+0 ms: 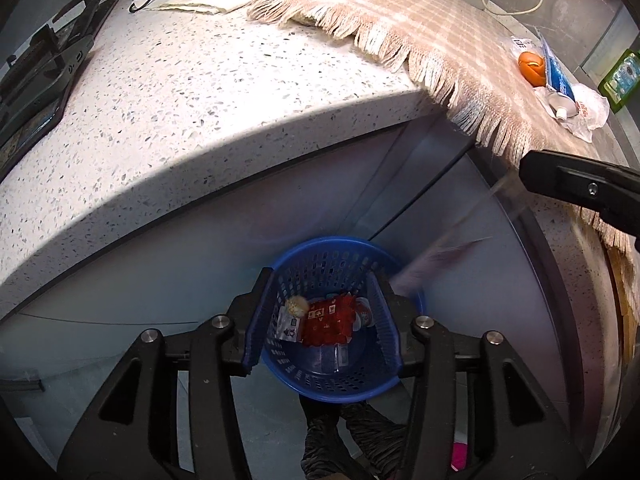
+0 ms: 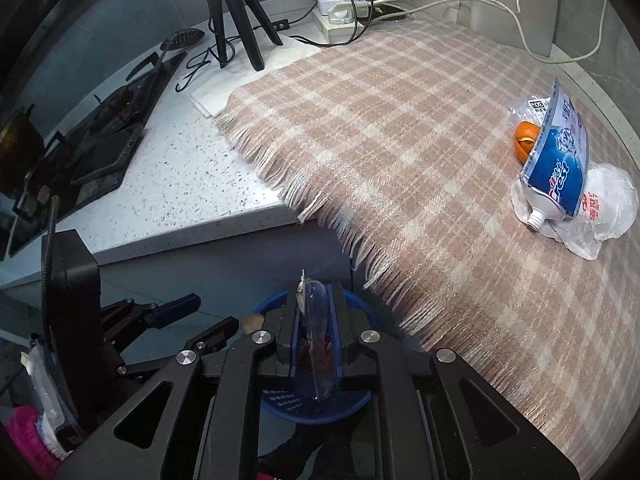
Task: Collect trash
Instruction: 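Open the left tool dropping the bun while the right tool drops the strip, then move both tools back over the cloth toward the toothpaste box and bag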
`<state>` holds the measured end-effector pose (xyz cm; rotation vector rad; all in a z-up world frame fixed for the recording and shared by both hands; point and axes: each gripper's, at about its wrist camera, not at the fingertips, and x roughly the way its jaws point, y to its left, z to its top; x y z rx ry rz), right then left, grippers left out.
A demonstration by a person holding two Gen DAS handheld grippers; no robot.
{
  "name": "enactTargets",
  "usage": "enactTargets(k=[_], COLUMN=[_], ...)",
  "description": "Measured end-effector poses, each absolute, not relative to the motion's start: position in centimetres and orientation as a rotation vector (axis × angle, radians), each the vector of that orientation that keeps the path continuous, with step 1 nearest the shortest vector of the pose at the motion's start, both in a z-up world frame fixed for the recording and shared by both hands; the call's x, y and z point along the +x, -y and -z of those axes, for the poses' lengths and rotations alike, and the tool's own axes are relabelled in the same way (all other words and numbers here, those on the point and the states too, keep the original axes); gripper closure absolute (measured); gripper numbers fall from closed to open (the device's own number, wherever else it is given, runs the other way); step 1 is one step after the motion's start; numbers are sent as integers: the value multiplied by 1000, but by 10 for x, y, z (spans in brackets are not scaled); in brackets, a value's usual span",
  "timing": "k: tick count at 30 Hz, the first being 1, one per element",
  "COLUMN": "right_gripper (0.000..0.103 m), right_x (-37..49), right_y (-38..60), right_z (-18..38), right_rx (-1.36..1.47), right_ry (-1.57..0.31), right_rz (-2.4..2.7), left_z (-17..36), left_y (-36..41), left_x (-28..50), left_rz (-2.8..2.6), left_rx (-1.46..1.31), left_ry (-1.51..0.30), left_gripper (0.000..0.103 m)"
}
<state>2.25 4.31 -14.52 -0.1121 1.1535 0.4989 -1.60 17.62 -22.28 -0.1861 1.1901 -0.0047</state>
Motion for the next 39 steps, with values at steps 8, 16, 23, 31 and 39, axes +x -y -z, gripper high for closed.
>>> enactTargets(k=[8,16,23,31,39], right_gripper=[78,78,75,59,50], right_x=[21,18,17,25,41], right_y=[-42,-39,-27,13,79], right_z=[141,133,118,91,76], right_rx=[-100,-90,-68,11,149], right_ry=[-1147,-1132,-1109,-1059,-1038], right_rz=[-504,-514,-517,-476,-373], left_z=[219,208,188,159,132], left_y=[-179,-182,-178,-161,-125], left_x=[-15,-18,-11,5,28], left_rz=[-2,-2,8,53,133], left_rx=[-190,-180,-169,-141,-88], left_ry=[-1188,-1174,-1142,-1084,-1024], left_gripper=[55,55,55,55,43])
